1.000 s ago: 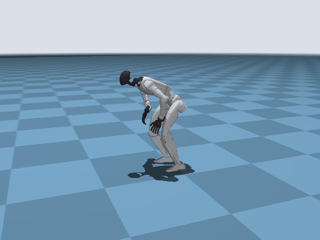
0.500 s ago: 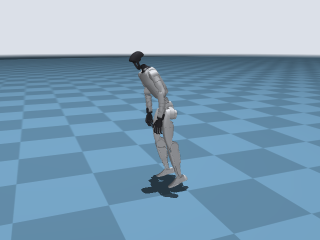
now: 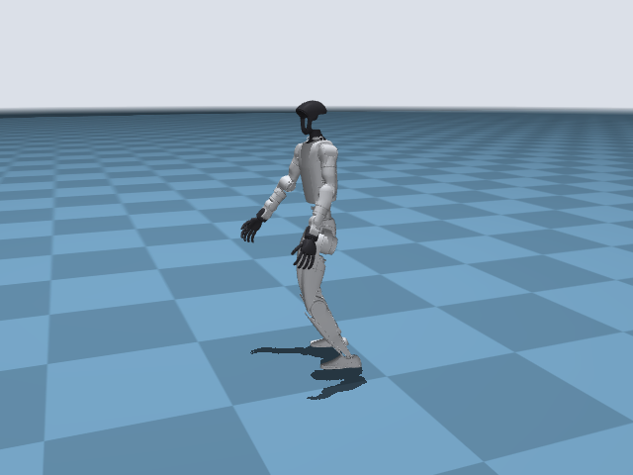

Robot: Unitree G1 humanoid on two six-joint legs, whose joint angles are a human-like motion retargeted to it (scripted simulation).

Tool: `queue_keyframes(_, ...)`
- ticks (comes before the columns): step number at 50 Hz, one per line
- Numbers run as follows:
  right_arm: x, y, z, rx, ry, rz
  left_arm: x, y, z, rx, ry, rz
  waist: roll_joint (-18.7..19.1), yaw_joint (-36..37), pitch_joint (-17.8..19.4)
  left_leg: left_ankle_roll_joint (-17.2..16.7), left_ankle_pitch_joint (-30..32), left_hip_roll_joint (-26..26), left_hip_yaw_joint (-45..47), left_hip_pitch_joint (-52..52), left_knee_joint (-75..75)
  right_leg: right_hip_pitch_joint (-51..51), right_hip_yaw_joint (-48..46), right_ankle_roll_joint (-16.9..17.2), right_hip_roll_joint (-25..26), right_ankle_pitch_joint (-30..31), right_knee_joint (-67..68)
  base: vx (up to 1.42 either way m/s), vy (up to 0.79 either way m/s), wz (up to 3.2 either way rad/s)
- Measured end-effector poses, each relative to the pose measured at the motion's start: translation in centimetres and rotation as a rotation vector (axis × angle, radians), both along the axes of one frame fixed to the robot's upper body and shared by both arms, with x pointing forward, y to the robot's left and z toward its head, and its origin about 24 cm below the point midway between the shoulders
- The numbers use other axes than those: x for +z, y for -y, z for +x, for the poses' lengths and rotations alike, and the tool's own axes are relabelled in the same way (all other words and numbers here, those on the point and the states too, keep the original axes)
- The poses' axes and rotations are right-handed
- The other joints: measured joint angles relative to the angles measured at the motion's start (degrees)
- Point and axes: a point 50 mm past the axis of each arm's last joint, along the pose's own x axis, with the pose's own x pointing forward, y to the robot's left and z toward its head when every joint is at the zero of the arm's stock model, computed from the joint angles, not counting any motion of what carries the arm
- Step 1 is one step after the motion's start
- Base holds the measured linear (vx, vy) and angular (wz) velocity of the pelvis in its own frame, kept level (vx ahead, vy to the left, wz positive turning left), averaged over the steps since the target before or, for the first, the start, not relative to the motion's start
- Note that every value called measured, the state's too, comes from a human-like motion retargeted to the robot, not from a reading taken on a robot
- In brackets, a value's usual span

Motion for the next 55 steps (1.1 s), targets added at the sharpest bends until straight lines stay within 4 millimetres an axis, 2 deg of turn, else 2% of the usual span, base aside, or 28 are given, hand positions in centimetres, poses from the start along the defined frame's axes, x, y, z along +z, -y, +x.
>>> queue_keyframes(2,-0.7,-1.6,-0.2,-0.078,0.016,-0.009,-1.3,0.9,-1.9,0.190,-0.089,-0.017,0.0,-2.3,0.6,0.7,2.2,0.1,0.4,-2.2,2.1,-3.1,-1.3,-1.2,-0.9,1.0,4.9,0.00,-0.01,0.10)
queue_keyframes(5,-3.0,-4.2,-2.8,-0.112,-0.058,0.044,-2.7,2.7,-4.7,0.418,-0.168,-0.097,0.4,-5.7,0.1,-2.3,8.2,-0.6,-0.3,0.1,-7.3,-1.8,-3.0,0.2,-0.8,7.8,-2.0,0.04,-0.02,0.24)
queue_keyframes(8,-4.9,-5.3,-5.9,0.000,-0.161,0.055,-3.0,3.9,-4.9,0.403,-0.132,-0.155,0.8,-6.8,-1.0,-3.4,13.6,-1.6,-1.6,4.2,-21.0,1.5,-3.7,4.1,0.2,14.3,-14.5,0.02,-0.01,0.07)
queue_keyframes(10,-5.6,-5.0,-7.9,0.078,-0.215,-0.004,-2.8,4.4,-4.2,0.278,-0.071,-0.179,0.8,-6.3,-1.3,-3.8,16.6,-2.0,-1.7,6.1,-27.9,2.9,-4.2,7.4,0.5,17.2,-20.7,0.00,0.00,0.00)
queue_keyframes(12,-6.2,-4.5,-9.7,0.089,-0.260,-0.059,-2.2,4.5,-3.2,0.137,-0.011,-0.188,1.0,-5.4,-1.0,-4.0,18.2,-2.1,-1.5,6.7,-31.6,3.3,-4.5,8.0,0.8,18.5,-24.1,-0.08,-0.01,-0.05)
queue_keyframes(13,-6.4,-4.4,-10.3,0.087,-0.277,-0.071,-1.9,4.7,-2.6,0.096,0.025,-0.192,0.9,-5.0,-0.5,-4.4,18.4,-2.3,-1.2,6.8,-32.6,3.3,-4.4,9.7,0.7,19.1,-25.3,-0.12,-0.03,-0.09)
queue_keyframes(15,-6.7,-4.2,-11.2,0.056,-0.311,-0.082,-0.9,5.1,-0.8,-0.011,0.102,-0.186,1.0,-4.3,1.7,-5.4,18.4,-2.1,-1.0,6.9,-34.2,3.6,-4.6,10.7,1.0,19.2,-27.5,-0.15,-0.03,-0.03)
queue_keyframes(17,-6.7,-4.4,-10.7,0.047,-0.326,-0.042,0.1,5.8,1.2,-0.095,0.143,-0.179,1.3,-4.2,3.9,-3.2,18.8,-2.2,-1.8,5.2,-34.4,2.1,-4.6,6.3,1.0,19.4,-27.9,-0.16,0.03,0.14)
queue_keyframes(20,-6.3,-4.8,-9.4,0.121,-0.299,0.000,1.3,7.0,3.5,-0.212,0.187,-0.167,1.7,-5.0,7.9,-3.1,19.9,-2.8,-2.4,3.1,-34.4,0.8,-5.5,7.0,0.5,20.5,-28.9,-0.21,-0.01,0.30)
queue_keyframes(25,-3.4,-5.4,-4.4,0.335,-0.123,0.040,3.5,9.1,7.0,-0.383,0.256,-0.156,3.5,-8.2,17.6,-3.4,22.5,-3.6,-3.2,-0.4,-34.0,-1.0,-7.0,9.2,-0.2,23.5,-29.9,-0.24,0.01,0.31)
queue_keyframes(28,-0.7,-6.1,-1.2,0.489,-0.008,-0.010,5.4,10.0,9.0,-0.487,0.331,-0.096,3.6,-10.0,25.1,-3.3,22.4,-3.6,-2.7,-2.1,-33.7,-3.1,-6.6,10.2,-0.2,24.5,-29.7,-0.27,0.03,-0.07)
queue_keyframes(30,0.7,-6.6,0.1,0.582,0.045,-0.081,6.4,10.6,9.8,-0.575,0.370,-0.030,3.2,-10.8,28.7,-3.3,22.5,-3.3,-2.0,-4.2,-34.1,-6.0,-5.9,10.4,0.1,25.5,-29.7,-0.26,0.06,-0.24)
queue_keyframes(33,1.0,-7.6,-0.1,0.661,0.092,-0.180,6.5,11.0,9.4,-0.733,0.367,0.072,2.2,-12.3,28.8,-3.4,23.8,-3.2,-0.9,-9.3,-35.8,-12.0,-5.2,10.4,0.3,27.4,-30.4,-0.23,0.09,-0.12)
queue_keyframes(37,2.0,-8.9,-0.5,0.673,0.241,-0.265,6.5,10.8,8.5,-0.878,0.351,0.147,0.8,-15.7,28.8,-4.5,25.9,-3.8,-0.4,-15.8,-38.0,-19.6,-5.7,10.9,-0.3,29.2,-30.3,-0.18,0.15,0.10)
queue_keyframes(40,3.9,-9.5,-0.7,0.642,0.412,-0.317,6.6,10.5,7.6,-0.909,0.373,0.174,0.3,-17.8,28.8,-4.9,28.0,-4.4,-0.1,-20.8,-39.5,-26.3,-6.6,11.3,-1.1,30.3,-28.3,-0.12,0.17,0.09)
queue_keyframes(43,6.4,-9.3,-1.3,0.567,0.585,-0.370,7.7,10.5,7.0,-0.893,0.487,0.220,0.7,-18.3,28.8,-4.4,29.5,-4.8,0.6,-26.6,-39.5,-33.4,-9.8,11.5,-2.0,31.8,-25.6,-0.07,0.16,-0.03)
queue_keyframes(45,7.9,-8.6,-1.9,0.499,0.680,-0.409,9.1,10.7,6.8,-0.855,0.608,0.236,1.2,-18.1,28.8,-3.9,29.8,-5.1,1.1,-30.8,-38.6,-37.8,-12.7,11.5,-2.7,32.2,-24.1,-0.04,0.13,0.00)
queue_keyframes(49,10.6,-6.8,-3.7,0.360,0.826,-0.497,13.4,11.0,6.4,-0.773,0.873,0.210,2.4,-17.5,28.8,-2.7,28.4,-6.5,2.0,-40.9,-33.5,-45.9,-14.5,11.4,-4.9,30.5,-22.6,-0.03,0.07,0.38)
queue_keyframes(55,15.9,-5.1,-7.3,0.219,1.074,-0.607,19.8,10.5,4.2,-0.689,1.190,0.223,6.1,-16.9,28.8,-1.0,22.2,-6.3,2.6,-62.7,-13.0,-62.1,-12.8,9.2,-7.6,22.8,-11.7,-0.05,0.05,0.46)
